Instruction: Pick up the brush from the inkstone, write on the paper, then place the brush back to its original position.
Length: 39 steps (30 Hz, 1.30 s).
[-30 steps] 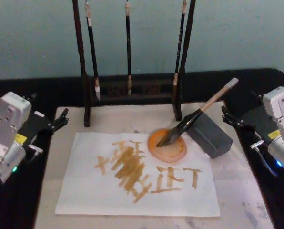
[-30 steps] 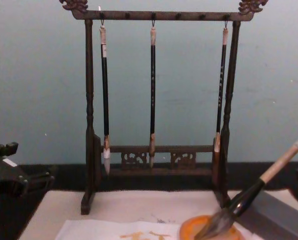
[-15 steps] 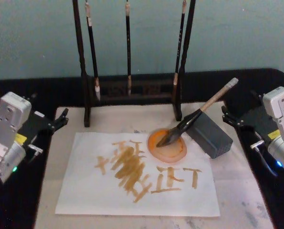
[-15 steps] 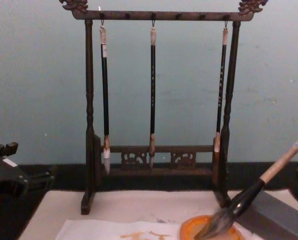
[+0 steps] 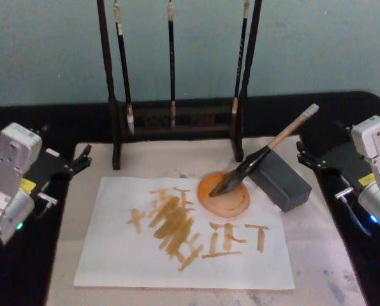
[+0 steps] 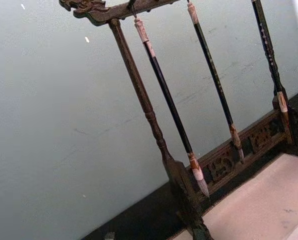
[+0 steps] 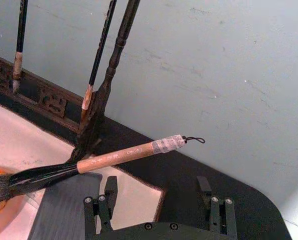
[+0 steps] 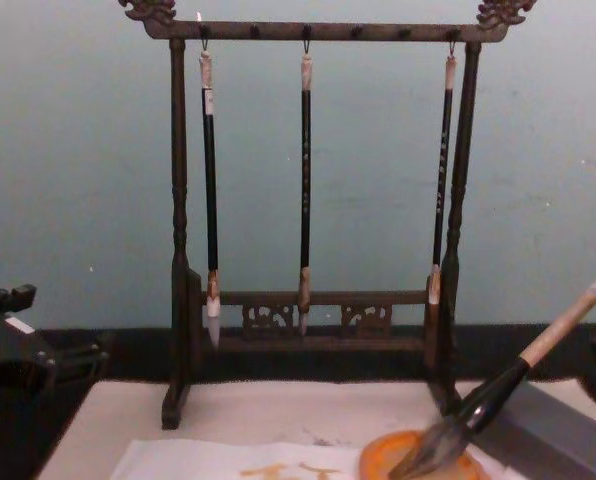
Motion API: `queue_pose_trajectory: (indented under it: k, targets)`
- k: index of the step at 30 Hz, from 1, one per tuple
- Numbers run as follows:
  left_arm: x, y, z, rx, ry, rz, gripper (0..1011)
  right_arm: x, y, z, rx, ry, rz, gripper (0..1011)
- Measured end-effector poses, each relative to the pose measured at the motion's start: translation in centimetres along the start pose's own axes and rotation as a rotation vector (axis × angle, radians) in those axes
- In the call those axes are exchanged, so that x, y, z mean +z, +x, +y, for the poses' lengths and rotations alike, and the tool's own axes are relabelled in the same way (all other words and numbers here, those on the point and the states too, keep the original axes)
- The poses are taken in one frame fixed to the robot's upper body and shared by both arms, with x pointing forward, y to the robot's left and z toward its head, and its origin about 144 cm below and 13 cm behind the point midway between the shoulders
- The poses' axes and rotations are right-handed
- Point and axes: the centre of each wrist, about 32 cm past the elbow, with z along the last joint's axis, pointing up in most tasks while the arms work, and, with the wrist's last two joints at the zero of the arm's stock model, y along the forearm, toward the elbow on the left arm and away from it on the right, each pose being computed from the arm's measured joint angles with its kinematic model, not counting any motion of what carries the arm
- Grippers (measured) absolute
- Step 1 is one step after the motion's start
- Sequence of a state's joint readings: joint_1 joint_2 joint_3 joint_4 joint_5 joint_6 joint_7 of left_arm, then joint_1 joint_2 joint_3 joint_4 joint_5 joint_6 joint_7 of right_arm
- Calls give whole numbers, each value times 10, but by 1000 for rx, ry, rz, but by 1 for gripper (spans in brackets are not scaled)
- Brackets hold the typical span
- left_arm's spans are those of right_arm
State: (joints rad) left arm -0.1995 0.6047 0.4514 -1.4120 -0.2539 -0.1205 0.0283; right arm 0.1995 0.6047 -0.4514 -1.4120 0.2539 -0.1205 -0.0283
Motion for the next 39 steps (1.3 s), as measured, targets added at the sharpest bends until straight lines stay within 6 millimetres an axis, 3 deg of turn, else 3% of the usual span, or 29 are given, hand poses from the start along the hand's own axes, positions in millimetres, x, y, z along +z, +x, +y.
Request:
queue_pose_trajectory:
  k: [39]
  targets:
    - [0, 0, 0, 0, 0, 0, 1010, 0, 0, 0, 0, 0, 0, 1000]
